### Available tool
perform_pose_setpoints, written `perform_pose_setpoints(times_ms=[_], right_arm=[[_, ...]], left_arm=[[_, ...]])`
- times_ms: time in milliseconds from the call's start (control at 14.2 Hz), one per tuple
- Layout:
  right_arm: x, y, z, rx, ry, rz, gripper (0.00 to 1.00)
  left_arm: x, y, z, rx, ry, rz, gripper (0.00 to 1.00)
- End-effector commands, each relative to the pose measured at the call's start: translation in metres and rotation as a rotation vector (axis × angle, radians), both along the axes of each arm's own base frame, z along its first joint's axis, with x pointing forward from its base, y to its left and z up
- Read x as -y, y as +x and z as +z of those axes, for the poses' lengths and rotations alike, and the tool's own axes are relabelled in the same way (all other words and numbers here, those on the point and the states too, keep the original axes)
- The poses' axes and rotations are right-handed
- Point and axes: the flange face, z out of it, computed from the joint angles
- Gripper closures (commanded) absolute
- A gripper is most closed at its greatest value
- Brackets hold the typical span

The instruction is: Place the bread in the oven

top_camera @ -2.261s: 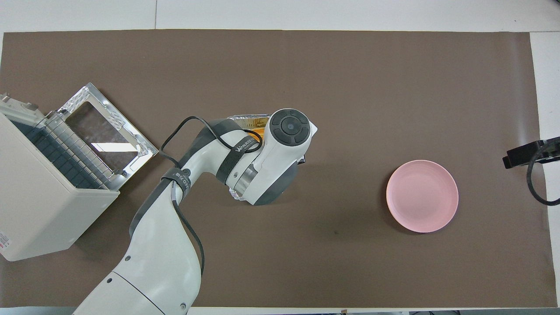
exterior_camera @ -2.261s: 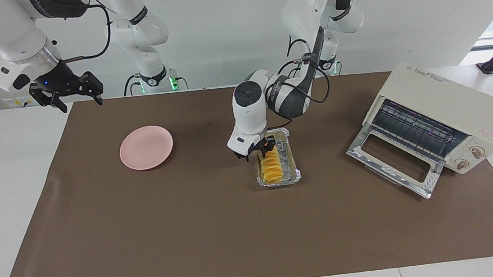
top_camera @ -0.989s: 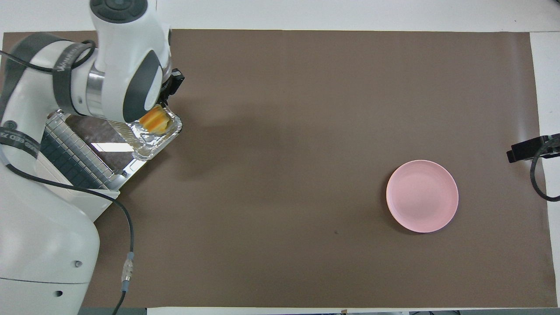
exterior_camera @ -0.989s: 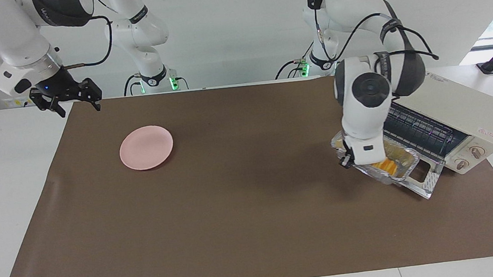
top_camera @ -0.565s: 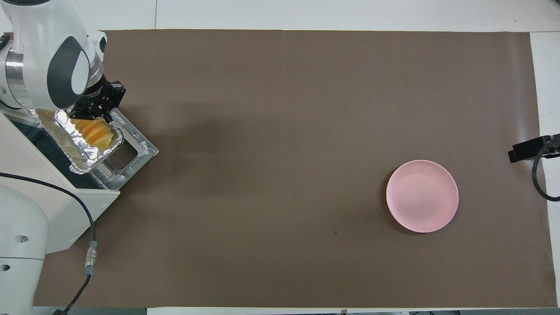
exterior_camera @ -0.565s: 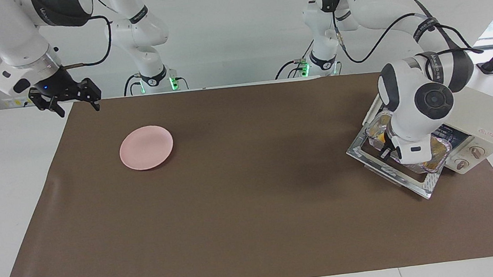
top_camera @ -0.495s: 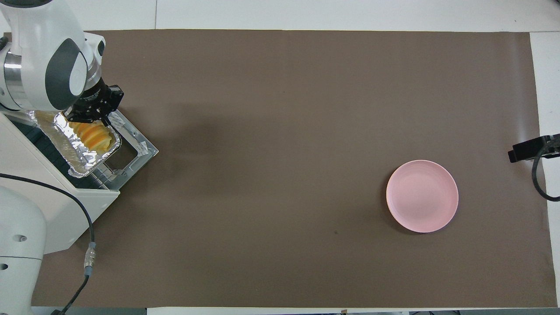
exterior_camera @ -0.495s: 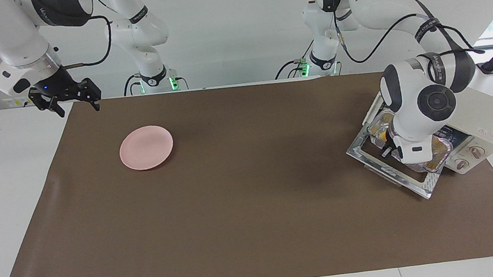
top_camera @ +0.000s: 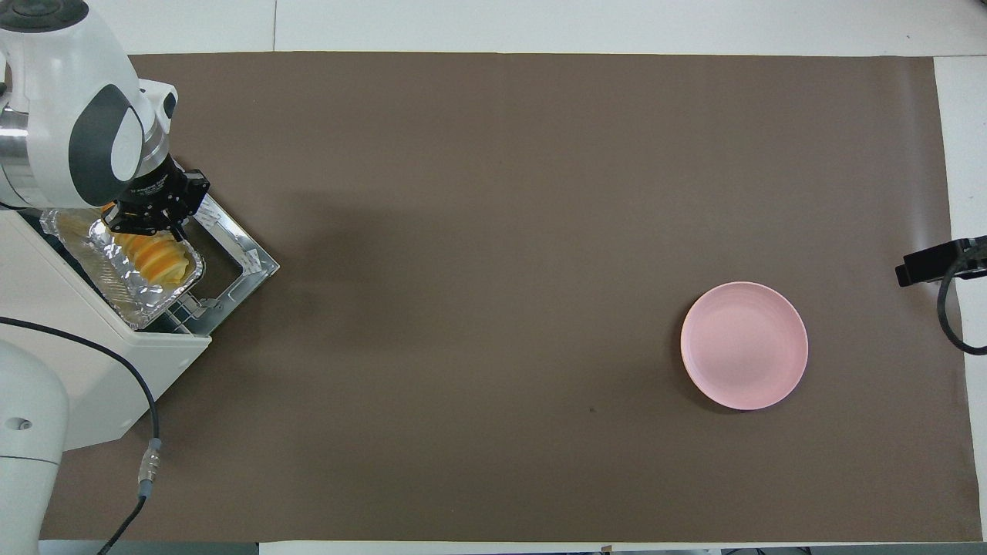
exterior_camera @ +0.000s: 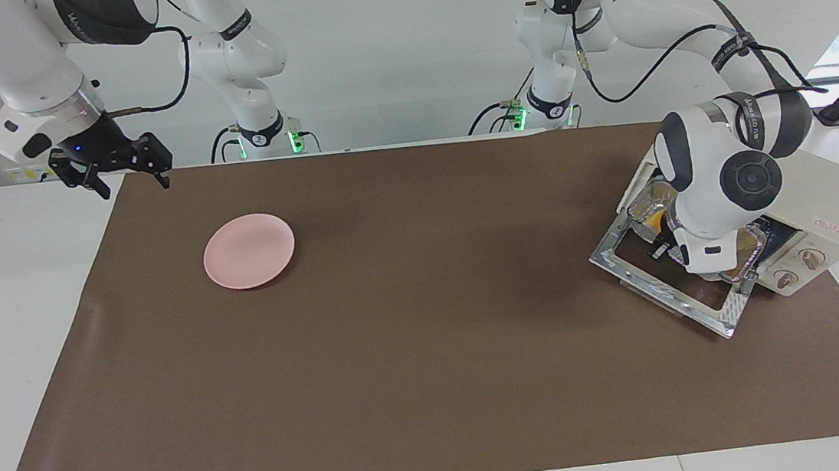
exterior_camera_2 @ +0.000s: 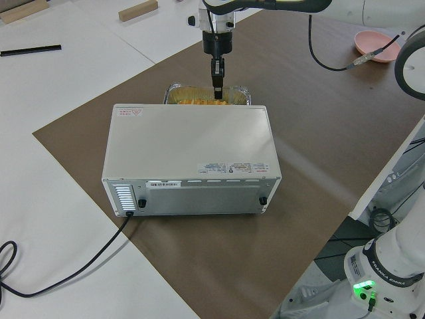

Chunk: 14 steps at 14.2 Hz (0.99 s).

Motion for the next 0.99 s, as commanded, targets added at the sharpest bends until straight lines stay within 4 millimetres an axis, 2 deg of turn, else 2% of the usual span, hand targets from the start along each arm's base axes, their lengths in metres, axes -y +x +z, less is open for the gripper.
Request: perform_pose_setpoints(times_ms=[0,141,283,565,777,848,919], right_arm=[[0.001,-0.004,0.005,0.004,-0.005,0.000,0.00],[0.001,-0.004,0.005,0.006,-0.005,-0.002,0.00],[0.002,-0.004,0.005,0.004,-0.005,-0.003,0.00],[-0.002,-0.004,0.005,0.006,-0.005,0.004,0.00],[-0.003,-0.004,0.005,0.004,-0.005,0.007,0.00],[-0.004,-0.004,0.005,0.004,-0.005,0.009,0.00],[-0.005,-0.003,0.005,0.004,-0.005,0.010,0.00]], left_arm=[[-0.024,-0.009,0.005,-0.014,0.002,0.011,1.00],[-0.027,-0.010,0.003,-0.016,0.006,0.029,1.00],[-0.047,-0.013,0.004,-0.012,0.016,0.062,1.00],[-0.066,-0.015,0.001,-0.020,0.019,0.093,1.00],[-0.070,-0.020,-0.005,-0.025,0.020,0.114,1.00],[-0.073,-0.021,-0.006,-0.008,0.017,0.118,0.96],[-0.077,-0.023,-0.008,-0.002,0.012,0.120,0.62]])
